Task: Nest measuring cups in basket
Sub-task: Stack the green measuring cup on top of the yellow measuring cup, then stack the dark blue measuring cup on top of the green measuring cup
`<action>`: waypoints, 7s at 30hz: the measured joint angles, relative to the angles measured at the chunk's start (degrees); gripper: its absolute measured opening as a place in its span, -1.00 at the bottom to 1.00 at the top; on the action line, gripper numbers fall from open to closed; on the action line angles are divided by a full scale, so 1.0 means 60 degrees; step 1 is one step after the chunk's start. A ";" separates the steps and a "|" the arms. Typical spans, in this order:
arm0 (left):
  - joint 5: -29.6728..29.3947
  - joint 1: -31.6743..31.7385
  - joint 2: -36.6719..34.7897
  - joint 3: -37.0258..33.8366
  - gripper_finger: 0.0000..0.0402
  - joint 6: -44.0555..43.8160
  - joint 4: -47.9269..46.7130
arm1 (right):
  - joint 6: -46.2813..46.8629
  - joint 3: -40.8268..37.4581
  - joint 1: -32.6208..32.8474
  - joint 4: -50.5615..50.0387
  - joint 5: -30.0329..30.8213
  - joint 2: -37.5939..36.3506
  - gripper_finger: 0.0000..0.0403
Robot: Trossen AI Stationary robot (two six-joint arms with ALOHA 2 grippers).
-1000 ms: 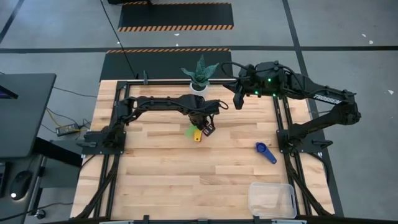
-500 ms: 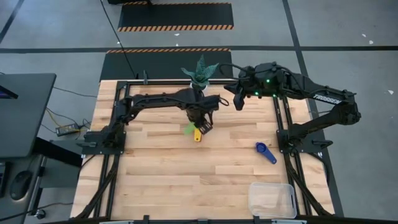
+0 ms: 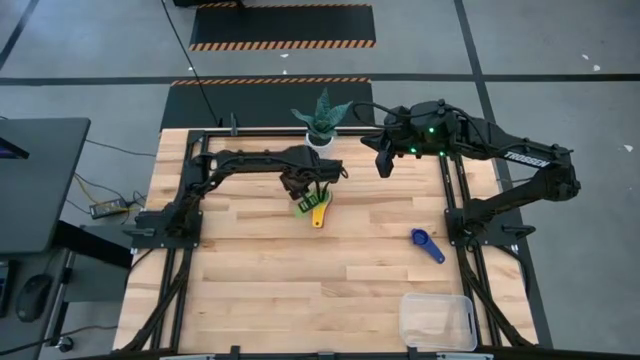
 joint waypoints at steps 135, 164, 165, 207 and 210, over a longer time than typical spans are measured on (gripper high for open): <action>0.0498 -0.0456 -0.6641 -0.5427 -0.73 0.0094 0.4223 | 0.3306 -0.3860 0.0277 -0.3801 -0.1545 0.0632 -0.95; 0.0828 -0.0467 -0.3010 -0.8015 -0.73 0.3398 1.2364 | 0.1946 -0.0120 0.0291 -0.6050 -0.0222 0.3351 -0.95; 0.0861 -0.0467 -0.2902 -0.7836 -0.73 0.3487 1.2436 | 0.1947 -0.0120 0.0288 -0.6072 -0.0222 0.3351 -0.95; 0.0211 -0.0332 -0.7541 -0.6380 -0.73 0.2725 0.7511 | 0.9288 0.0645 0.0241 -0.2518 -0.0703 0.3625 -0.95; 0.0059 -0.0332 -0.7609 -0.6383 -0.73 0.2926 0.7288 | 0.9685 0.0642 0.0244 -0.2192 -0.0696 0.3875 -0.95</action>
